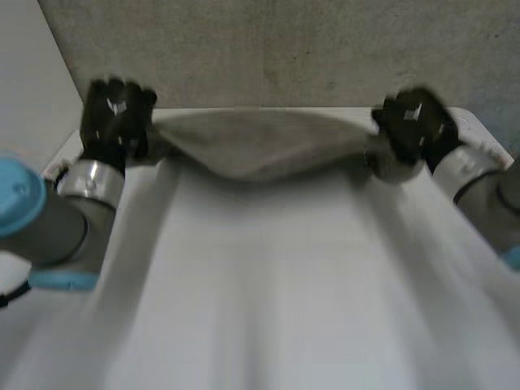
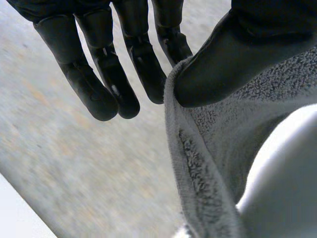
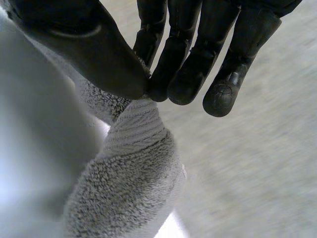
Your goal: Fold the towel.
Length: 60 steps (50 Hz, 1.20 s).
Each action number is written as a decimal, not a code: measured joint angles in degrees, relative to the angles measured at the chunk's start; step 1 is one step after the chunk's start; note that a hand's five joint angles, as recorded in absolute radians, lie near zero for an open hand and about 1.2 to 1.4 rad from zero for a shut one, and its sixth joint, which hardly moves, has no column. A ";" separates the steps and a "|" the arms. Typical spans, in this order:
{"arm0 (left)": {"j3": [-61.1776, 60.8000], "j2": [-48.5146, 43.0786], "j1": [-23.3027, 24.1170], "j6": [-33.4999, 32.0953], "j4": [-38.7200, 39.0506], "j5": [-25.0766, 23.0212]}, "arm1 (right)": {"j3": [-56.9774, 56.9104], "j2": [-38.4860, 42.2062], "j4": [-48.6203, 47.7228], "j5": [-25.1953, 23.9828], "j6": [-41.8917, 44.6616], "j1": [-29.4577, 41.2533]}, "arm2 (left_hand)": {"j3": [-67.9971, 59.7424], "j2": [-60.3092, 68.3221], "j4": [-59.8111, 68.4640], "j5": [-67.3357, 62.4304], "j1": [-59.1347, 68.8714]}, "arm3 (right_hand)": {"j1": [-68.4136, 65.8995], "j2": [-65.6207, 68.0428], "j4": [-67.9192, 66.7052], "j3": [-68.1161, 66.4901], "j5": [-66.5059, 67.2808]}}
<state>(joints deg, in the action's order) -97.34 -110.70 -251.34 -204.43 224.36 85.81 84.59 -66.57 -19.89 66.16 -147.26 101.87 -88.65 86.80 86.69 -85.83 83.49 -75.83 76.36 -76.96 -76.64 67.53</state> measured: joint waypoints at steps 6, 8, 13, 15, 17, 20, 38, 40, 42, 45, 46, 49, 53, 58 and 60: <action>-10.39 -0.77 -1.36 -0.36 6.37 -3.08 | 8.18 1.94 -0.63 -1.10 3.40 -0.26 | -0.02 0.00 0.00 0.02 0.00 | 0.00 0.00 0.00 0.00 0.00; -12.85 -0.54 -1.84 -0.41 7.13 -3.77 | 10.12 1.54 -0.40 -0.93 5.05 -0.43 | -0.03 0.00 0.00 0.00 0.00 | 0.00 0.00 0.00 0.00 0.00; -19.04 3.78 -3.18 -0.45 6.76 -5.00 | 14.56 -4.12 2.84 -0.26 8.97 -0.86 | -0.04 0.00 0.00 0.00 0.00 | 0.00 0.00 0.00 0.00 0.00; -21.32 7.25 -3.92 -0.43 5.68 -5.24 | 15.86 -7.89 5.49 -0.19 9.77 -0.97 | -0.04 0.00 0.00 0.00 0.00 | 0.00 0.00 0.00 0.00 0.00; -23.14 10.82 -4.75 -0.37 4.44 -5.42 | 16.84 -11.73 8.63 -0.21 10.23 -1.10 | -0.05 0.00 0.00 0.01 0.00 | 0.00 0.00 0.00 0.00 0.00; -25.63 17.57 -6.61 -0.17 1.68 -5.82 | 17.59 -17.16 13.62 -0.41 10.56 -1.46 | -0.05 0.00 0.00 0.00 0.00 | 0.00 0.00 0.00 0.00 0.00; -27.62 28.68 -12.15 0.00 -8.32 -14.67 | 10.98 -22.70 24.99 -2.39 12.37 -5.63 | -0.06 0.00 0.00 0.00 0.01 | 0.00 0.00 0.00 -0.01 0.00; -25.99 24.83 -11.81 -0.09 -7.37 -14.86 | 9.44 -19.24 24.47 -2.34 13.14 -5.45 | -0.06 0.00 0.00 0.02 0.01 | 0.00 0.00 0.00 0.00 0.00; -23.29 19.62 -11.25 -0.17 -6.45 -14.82 | 7.34 -15.03 24.05 -2.10 13.96 -5.21 | -0.06 0.00 0.00 0.00 0.02 | 0.00 0.00 0.00 0.00 0.00; -17.52 10.56 -10.03 -0.27 -5.45 -14.56 | 3.15 -7.87 23.63 -1.35 14.98 -4.65 | -0.07 0.00 0.00 0.00 0.02 | 0.00 0.00 0.00 0.00 0.00; -14.75 6.74 -9.40 -0.30 -5.22 -14.43 | 0.99 -4.56 23.53 -0.81 15.28 -4.19 | -0.07 0.00 0.00 0.00 0.02 | 0.00 0.00 0.00 0.00 0.01; -8.49 -0.83 -8.13 -0.34 -5.11 -13.98 | -3.69 1.97 23.39 0.83 15.66 -2.83 | -0.08 0.00 0.00 0.00 0.02 | 0.02 0.00 0.00 0.00 0.11; 0.67 -10.19 -6.72 -0.41 -5.70 -12.46 | -11.99 11.84 22.70 4.35 15.94 -0.27 | -0.09 0.00 0.00 0.00 0.09 | 0.00 0.00 0.00 0.00 0.22; 10.71 -18.35 -5.63 -0.91 -8.15 -9.86 | -20.03 20.38 20.04 7.54 15.92 1.40 | -0.11 0.00 0.00 0.00 0.22 | 6.81 -7.39 7.59 7.08 -6.84; 14.80 -21.23 -5.20 -1.53 -10.15 -8.91 | -22.74 23.24 17.57 8.37 15.75 1.98 | 5.17 -5.62 -4.84 4.62 -4.40 | 29.36 -30.36 28.61 29.15 -29.44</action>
<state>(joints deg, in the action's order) -82.55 -131.93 -256.54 -205.96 214.21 76.90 61.85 -43.32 -2.31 74.53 -131.51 103.86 -83.48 81.18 81.85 -81.21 79.09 -46.47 45.99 -48.35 -47.49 38.09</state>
